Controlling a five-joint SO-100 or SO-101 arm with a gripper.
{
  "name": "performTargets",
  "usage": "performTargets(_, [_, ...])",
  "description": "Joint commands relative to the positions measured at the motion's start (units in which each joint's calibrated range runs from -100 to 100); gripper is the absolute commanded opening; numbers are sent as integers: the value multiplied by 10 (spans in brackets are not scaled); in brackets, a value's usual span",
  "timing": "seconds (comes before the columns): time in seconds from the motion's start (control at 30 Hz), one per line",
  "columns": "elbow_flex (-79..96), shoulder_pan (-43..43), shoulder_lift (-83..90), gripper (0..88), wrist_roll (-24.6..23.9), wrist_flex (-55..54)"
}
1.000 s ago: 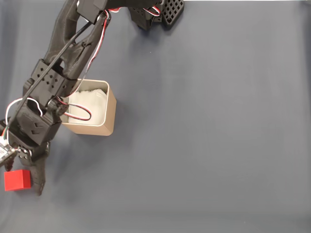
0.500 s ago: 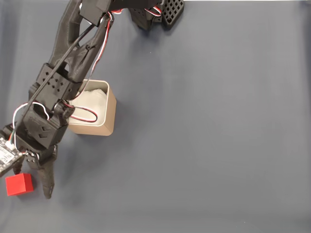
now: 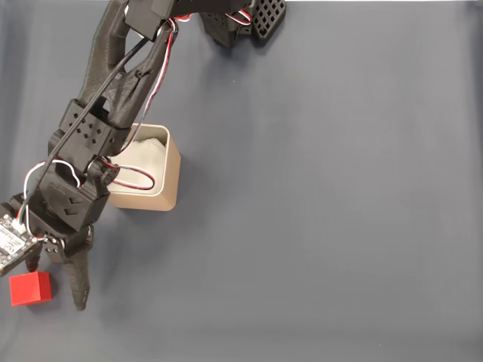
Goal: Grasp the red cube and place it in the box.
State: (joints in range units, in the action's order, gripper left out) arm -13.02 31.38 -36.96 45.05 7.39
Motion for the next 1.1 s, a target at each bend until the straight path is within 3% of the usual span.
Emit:
performTargets(0.0, [-10,5,52,382,-5,-13])
performTargets(1.07, [-51,40,33,158,-22,-17])
